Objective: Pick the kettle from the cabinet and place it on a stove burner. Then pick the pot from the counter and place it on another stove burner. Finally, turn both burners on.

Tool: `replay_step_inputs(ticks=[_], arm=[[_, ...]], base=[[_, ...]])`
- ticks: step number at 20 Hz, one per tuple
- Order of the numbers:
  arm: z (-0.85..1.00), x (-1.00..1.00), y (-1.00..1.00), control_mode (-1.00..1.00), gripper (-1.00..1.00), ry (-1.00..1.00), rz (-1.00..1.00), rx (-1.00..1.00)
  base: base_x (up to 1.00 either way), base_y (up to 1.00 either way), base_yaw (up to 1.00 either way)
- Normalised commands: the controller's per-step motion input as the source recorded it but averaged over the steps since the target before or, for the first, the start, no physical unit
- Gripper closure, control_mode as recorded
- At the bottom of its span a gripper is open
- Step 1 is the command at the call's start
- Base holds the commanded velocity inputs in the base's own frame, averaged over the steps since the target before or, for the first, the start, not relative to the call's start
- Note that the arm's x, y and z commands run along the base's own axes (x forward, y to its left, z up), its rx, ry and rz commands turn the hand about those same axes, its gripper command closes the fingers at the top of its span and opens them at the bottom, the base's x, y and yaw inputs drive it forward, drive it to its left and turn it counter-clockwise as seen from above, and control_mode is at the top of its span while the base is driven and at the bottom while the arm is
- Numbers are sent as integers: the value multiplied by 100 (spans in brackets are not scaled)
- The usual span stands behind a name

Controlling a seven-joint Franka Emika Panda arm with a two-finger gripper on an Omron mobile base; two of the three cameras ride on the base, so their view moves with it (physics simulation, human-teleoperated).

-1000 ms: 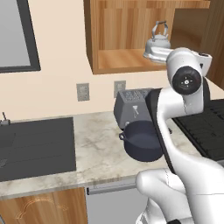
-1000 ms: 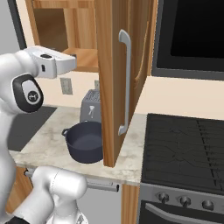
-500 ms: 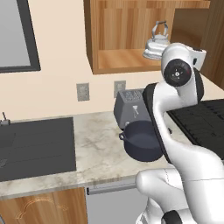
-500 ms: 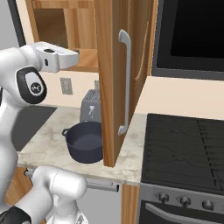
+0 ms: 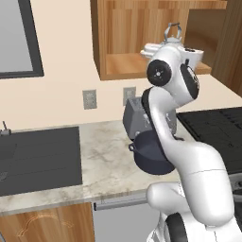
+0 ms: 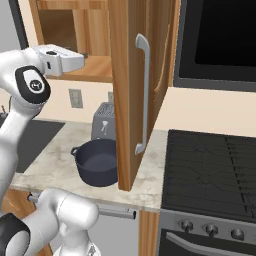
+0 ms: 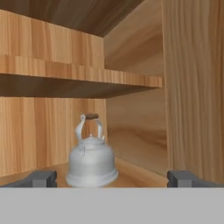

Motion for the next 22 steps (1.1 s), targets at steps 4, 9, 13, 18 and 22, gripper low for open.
replay_step_inputs(ticks=[4,9,13,18,22], arm=[[0,37,22,-100,-100,0,-8,-2],[0,36,11,-100,-100,0,-6,0],[0,37,2,-100,-100,0,-4,0],[0,42,0,-100,-100,4,-2,0],[0,43,0,-100,-100,6,-1,0]], base=[[0,0,0],[0,0,0],[0,0,0],[0,0,0],[0,0,0]])
